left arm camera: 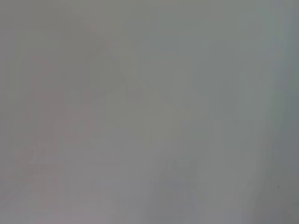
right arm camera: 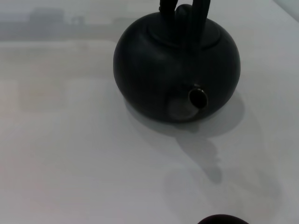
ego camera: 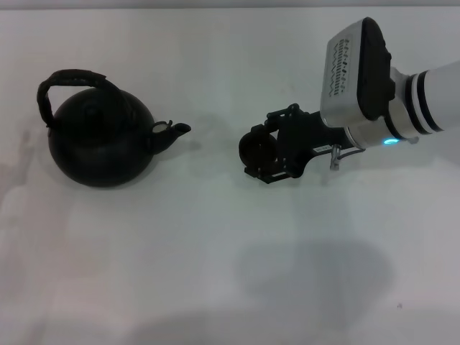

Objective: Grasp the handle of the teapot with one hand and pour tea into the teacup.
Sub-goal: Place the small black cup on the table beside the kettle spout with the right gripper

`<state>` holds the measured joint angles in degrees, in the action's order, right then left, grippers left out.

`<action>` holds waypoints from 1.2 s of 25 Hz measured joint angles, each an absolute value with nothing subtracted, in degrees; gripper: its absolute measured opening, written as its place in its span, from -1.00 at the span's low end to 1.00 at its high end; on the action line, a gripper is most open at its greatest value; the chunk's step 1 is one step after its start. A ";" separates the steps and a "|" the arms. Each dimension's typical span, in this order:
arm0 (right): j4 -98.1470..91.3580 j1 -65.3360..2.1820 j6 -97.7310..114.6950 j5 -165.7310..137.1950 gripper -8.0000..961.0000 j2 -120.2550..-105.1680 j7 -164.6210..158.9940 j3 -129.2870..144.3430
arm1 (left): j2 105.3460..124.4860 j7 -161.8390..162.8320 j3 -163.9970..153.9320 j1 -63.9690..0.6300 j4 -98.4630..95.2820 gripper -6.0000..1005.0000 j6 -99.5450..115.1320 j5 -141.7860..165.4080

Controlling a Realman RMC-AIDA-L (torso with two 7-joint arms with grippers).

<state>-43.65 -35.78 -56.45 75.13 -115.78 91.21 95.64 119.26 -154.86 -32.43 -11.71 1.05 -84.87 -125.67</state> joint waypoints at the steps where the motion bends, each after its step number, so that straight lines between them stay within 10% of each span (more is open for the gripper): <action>1: -43.59 -35.77 -56.25 75.00 0.51 -115.73 91.53 95.87 | 119.26 -154.86 -32.43 -11.75 1.05 0.42 -84.86 -125.67; 30: -43.64 -35.89 -50.67 72.25 0.60 -115.66 91.97 100.32 | 119.26 -154.86 -32.43 -12.04 1.05 0.42 -84.53 -125.68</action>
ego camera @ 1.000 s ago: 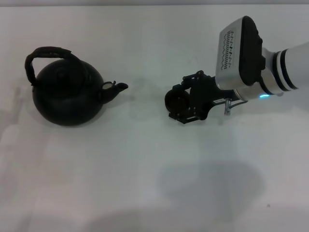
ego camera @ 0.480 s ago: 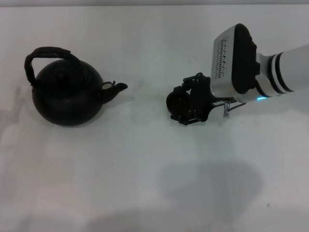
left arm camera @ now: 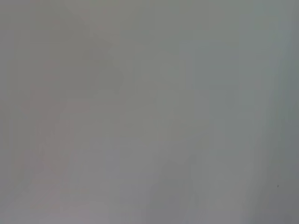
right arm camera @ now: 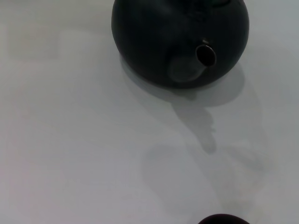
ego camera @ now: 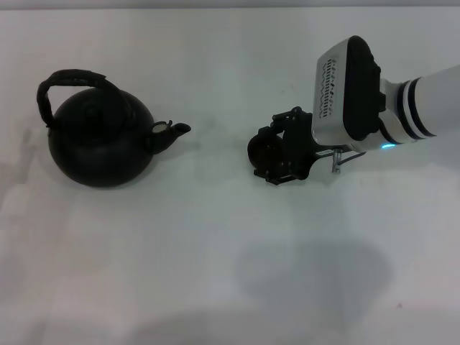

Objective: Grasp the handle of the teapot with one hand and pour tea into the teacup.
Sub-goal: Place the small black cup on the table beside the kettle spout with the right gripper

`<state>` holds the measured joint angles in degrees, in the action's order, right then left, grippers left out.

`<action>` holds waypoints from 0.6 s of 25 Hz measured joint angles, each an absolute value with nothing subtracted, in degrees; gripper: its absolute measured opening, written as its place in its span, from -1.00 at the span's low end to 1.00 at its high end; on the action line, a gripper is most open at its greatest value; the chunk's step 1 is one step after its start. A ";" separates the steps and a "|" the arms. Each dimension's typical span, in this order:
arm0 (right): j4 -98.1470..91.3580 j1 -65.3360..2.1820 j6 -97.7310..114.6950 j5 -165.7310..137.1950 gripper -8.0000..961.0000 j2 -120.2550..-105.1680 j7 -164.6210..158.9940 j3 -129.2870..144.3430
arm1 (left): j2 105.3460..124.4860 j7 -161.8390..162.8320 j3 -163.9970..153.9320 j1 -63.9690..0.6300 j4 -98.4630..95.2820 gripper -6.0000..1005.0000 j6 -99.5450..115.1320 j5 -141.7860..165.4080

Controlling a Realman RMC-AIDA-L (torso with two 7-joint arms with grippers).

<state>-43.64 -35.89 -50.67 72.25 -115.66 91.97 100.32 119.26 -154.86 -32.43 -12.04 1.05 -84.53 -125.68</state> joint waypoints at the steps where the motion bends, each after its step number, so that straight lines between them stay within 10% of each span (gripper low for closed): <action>1: -43.67 -35.89 -50.68 72.22 0.60 -115.67 92.02 100.35 | 119.26 -154.86 -32.43 -12.04 1.05 0.42 -84.52 -125.68; 15: -44.66 -35.37 -51.51 72.38 0.65 -115.64 92.82 100.25 | 119.26 -154.86 -32.43 -12.04 1.05 0.42 -84.66 -125.68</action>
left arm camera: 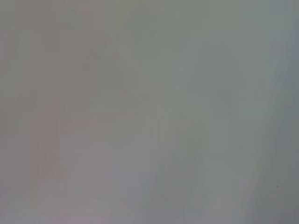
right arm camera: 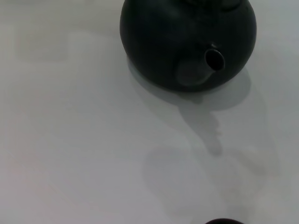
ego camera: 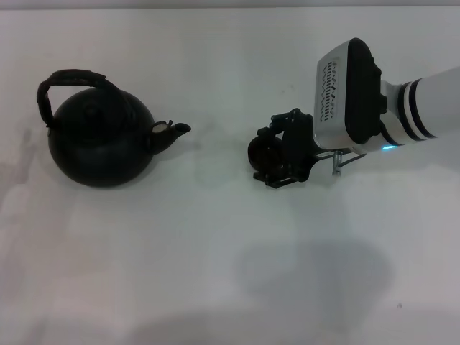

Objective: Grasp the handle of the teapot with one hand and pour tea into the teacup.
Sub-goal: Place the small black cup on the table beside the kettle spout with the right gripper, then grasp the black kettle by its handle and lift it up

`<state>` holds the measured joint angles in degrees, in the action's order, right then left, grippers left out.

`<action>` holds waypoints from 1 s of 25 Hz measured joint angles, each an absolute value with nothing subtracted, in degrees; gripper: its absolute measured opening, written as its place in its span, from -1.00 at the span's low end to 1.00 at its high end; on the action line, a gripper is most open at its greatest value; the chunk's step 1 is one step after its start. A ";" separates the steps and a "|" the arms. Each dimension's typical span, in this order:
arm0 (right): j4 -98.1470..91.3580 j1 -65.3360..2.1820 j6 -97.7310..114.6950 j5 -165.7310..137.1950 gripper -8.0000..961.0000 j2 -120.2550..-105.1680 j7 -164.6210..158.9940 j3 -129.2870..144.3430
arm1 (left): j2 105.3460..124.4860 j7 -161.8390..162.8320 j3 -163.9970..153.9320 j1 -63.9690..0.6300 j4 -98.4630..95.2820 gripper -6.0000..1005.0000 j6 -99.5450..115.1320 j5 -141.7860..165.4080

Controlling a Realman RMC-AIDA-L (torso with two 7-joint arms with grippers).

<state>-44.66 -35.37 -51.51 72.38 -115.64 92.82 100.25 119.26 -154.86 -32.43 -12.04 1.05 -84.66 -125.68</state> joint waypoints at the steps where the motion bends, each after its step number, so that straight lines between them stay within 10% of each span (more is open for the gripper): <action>1: -44.66 -35.37 -51.51 72.38 0.65 -115.64 92.82 100.25 | 119.26 -154.86 -32.43 -12.04 1.05 0.42 -84.66 -125.68; 25: -56.71 -28.45 -71.32 75.57 0.65 -115.29 93.85 76.17 | 119.18 -154.91 -32.52 -11.99 0.98 0.35 -85.00 -123.39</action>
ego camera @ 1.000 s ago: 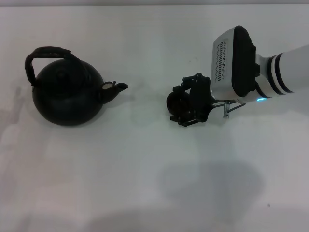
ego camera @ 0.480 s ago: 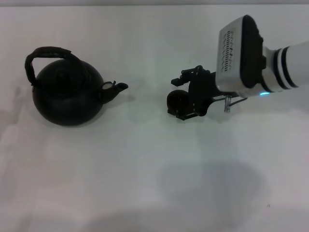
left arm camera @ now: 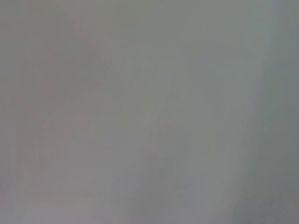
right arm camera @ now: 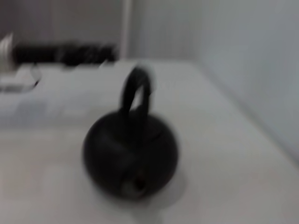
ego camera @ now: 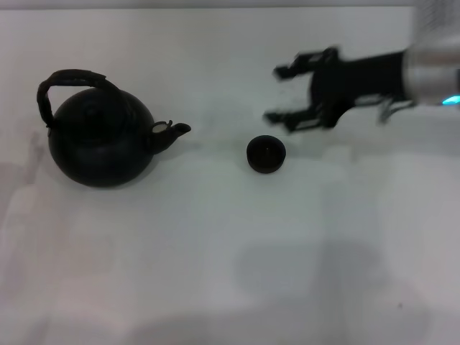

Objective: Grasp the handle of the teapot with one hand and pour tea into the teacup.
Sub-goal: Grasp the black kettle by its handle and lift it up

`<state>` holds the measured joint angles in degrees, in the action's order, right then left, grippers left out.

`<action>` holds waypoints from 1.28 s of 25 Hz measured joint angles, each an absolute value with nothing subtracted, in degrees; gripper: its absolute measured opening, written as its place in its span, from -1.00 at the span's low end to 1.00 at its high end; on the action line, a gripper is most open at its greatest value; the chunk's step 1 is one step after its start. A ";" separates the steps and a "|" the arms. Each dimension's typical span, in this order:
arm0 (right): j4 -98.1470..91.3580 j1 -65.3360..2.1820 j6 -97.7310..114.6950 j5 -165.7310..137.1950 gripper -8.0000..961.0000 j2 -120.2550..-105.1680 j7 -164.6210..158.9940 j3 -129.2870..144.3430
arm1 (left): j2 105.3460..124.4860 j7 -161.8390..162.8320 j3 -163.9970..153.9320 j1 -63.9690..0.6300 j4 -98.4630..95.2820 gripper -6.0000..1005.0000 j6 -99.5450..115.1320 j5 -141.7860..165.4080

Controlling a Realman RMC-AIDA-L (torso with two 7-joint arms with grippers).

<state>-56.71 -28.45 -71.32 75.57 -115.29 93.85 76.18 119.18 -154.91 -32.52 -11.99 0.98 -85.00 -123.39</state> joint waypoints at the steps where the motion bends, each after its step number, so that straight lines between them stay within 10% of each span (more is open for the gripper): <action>1: -56.84 -28.01 -72.85 76.36 0.65 -115.28 94.29 73.47 | 119.18 -154.70 -32.52 -12.11 0.97 0.35 -85.04 -122.91; 32: -50.31 -23.62 -77.61 81.74 0.65 -114.69 101.34 45.30 | 119.04 -151.07 -32.41 -16.70 0.39 0.26 -79.59 -110.72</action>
